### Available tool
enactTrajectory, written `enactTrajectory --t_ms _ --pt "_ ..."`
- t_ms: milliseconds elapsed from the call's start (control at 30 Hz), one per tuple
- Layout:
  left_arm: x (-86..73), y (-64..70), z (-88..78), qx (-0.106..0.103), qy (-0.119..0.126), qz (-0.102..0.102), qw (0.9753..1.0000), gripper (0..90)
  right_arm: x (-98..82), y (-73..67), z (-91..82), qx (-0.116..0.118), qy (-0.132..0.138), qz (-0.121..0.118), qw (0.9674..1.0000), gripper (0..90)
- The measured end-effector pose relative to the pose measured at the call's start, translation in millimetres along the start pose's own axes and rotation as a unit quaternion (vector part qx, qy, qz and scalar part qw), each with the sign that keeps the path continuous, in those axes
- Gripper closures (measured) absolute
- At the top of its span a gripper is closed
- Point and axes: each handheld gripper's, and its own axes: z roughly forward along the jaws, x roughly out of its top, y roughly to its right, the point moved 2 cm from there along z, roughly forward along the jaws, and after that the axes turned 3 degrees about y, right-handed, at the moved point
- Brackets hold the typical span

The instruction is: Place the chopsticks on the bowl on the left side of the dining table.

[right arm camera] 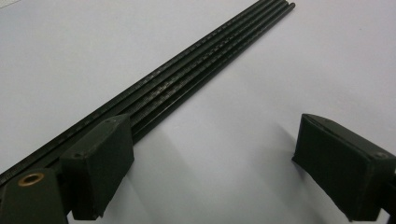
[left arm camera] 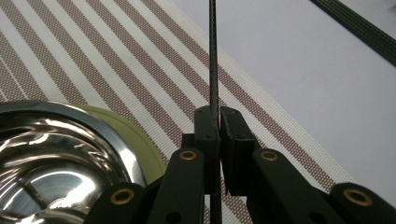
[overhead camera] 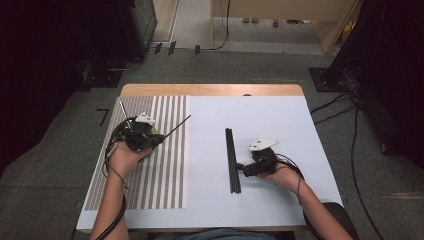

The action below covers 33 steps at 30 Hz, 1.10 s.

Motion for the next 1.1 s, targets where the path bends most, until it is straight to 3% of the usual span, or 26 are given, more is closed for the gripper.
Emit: enactTrajectory --t_ms 200,1100 --pt "-1.2 -4.5 -4.8 0.011 0.004 -0.007 0.9999 87.3 0.0 0.1 0.1 0.000 0.001 -0.001 1.0000 11.4" --pt "-12.9 -23.7 -26.5 0.020 0.005 -0.021 0.9996 87.3 0.0 0.1 0.1 0.000 0.000 -0.001 1.0000 11.4"
